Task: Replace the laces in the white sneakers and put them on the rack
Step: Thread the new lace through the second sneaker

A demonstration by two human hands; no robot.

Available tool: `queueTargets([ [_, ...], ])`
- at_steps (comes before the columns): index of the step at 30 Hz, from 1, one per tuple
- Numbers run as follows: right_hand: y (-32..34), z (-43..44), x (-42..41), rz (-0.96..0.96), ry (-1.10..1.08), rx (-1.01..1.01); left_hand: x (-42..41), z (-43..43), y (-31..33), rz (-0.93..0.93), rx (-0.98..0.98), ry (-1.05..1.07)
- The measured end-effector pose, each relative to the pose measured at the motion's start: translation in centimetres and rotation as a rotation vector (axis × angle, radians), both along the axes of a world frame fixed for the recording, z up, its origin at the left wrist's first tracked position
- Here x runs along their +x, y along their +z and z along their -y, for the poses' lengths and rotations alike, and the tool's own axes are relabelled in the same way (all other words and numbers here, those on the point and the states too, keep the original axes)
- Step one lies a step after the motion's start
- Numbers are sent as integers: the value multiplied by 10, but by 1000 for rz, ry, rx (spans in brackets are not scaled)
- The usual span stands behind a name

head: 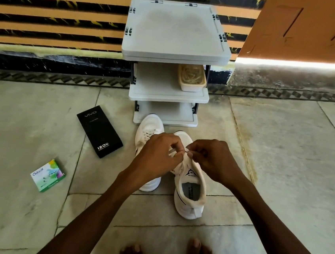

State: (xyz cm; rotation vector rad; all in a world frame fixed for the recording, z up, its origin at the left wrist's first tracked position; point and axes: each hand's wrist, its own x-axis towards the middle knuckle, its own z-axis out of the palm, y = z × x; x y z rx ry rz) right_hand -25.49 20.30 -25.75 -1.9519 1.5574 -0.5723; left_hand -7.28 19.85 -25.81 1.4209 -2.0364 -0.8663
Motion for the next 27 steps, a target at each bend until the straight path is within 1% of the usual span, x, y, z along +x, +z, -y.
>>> queueTargets([
  [2,1,-2,1,142,-83,39,1,0,1,-1,-4,21],
  [5,8,-3,4,349,-102,132,4,1,-1,-20,-46,59],
  [7,14,-4,4,526,-111,216,5,1,-2,-73,-71,125],
  [9,18,-4,4,689,-127,295,7,0,1,-179,-62,193],
  [11,20,-5,6,768,-160,328,8,-2,5,-278,-52,224],
  [13,20,-5,10,799,-205,323,8,-5,9,-345,-42,244],
  [17,20,-6,22,783,-273,254,9,-8,14,-438,4,258],
  [19,19,-6,25,653,-278,143,9,-9,15,-465,38,260],
  [21,18,-6,28,438,-246,-24,9,-10,14,-473,49,284],
  [22,18,-6,29,359,-226,-91,8,-11,13,-483,57,301],
  [24,17,-6,31,297,-198,-170,8,-11,11,-529,92,333],
  [27,16,-7,34,249,-190,-224,7,-13,14,-611,159,341],
])
